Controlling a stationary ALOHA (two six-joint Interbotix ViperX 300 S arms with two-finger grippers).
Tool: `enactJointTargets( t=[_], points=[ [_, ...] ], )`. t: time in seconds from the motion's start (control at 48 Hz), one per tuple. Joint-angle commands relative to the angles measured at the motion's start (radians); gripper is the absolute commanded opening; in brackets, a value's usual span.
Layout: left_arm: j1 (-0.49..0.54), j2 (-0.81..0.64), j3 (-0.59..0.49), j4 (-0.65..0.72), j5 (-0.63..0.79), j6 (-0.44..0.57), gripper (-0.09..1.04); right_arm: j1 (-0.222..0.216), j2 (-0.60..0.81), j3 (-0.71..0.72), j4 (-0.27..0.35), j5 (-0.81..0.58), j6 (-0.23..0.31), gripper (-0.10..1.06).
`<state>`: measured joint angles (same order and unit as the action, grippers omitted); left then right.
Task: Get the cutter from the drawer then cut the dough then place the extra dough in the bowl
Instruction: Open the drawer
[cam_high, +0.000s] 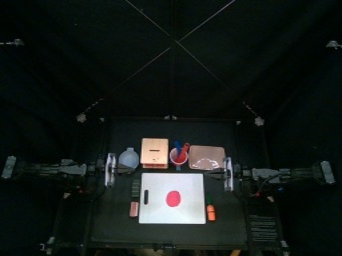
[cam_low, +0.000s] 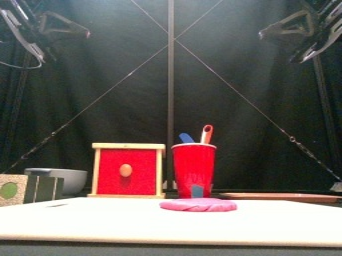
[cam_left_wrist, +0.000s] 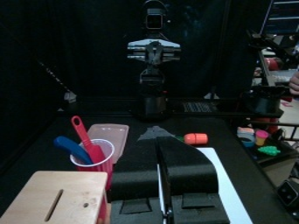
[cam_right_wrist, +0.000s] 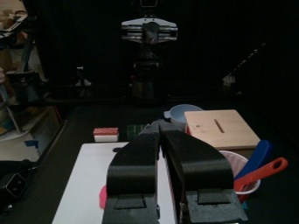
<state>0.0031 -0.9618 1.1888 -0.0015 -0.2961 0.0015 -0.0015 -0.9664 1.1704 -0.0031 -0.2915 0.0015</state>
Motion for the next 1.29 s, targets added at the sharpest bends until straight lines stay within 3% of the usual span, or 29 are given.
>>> enactJointTargets(
  t=[0.021, 0.25, 0.479, 0.667, 0.833, 0.958, 1.104, 1.292],
  points=[
    [0.003, 0.029, -0.02, -0.009, -0.006, -0.006, 0.0, -0.017, 0.035, -0.005, -0.002, 0.002, -0.005, 0.02],
    [-0.006, 0.04, -0.021, -0.069, -0.052, -0.009, 0.0, -0.074, 0.158, -0.067, 0.003, 0.002, 0.006, 0.02],
    [-0.021, 0.123, -0.005, -0.259, -0.115, -0.009, 0.0, -0.109, 0.371, -0.221, -0.002, 0.002, 0.006, 0.02],
    [-0.041, 0.225, -0.014, -0.423, -0.141, -0.009, 0.0, -0.114, 0.548, -0.383, -0.002, 0.009, 0.006, 0.02],
    [-0.043, 0.279, -0.014, -0.554, -0.167, -0.009, 0.0, -0.117, 0.715, -0.598, -0.015, 0.172, -0.002, 0.02],
    [-0.044, 0.299, -0.008, -0.718, -0.179, -0.011, 0.0, -0.13, 0.848, -0.77, -0.066, 0.356, -0.006, 0.02],
    [-0.051, 0.342, 0.006, -0.873, -0.181, -0.009, 0.0, -0.161, 1.005, -0.931, -0.13, 0.505, -0.011, 0.02],
    [-0.078, 0.422, 0.009, -0.992, -0.213, -0.011, 0.0, -0.199, 1.167, -1.103, -0.166, 0.644, -0.02, 0.02]
  ],
)
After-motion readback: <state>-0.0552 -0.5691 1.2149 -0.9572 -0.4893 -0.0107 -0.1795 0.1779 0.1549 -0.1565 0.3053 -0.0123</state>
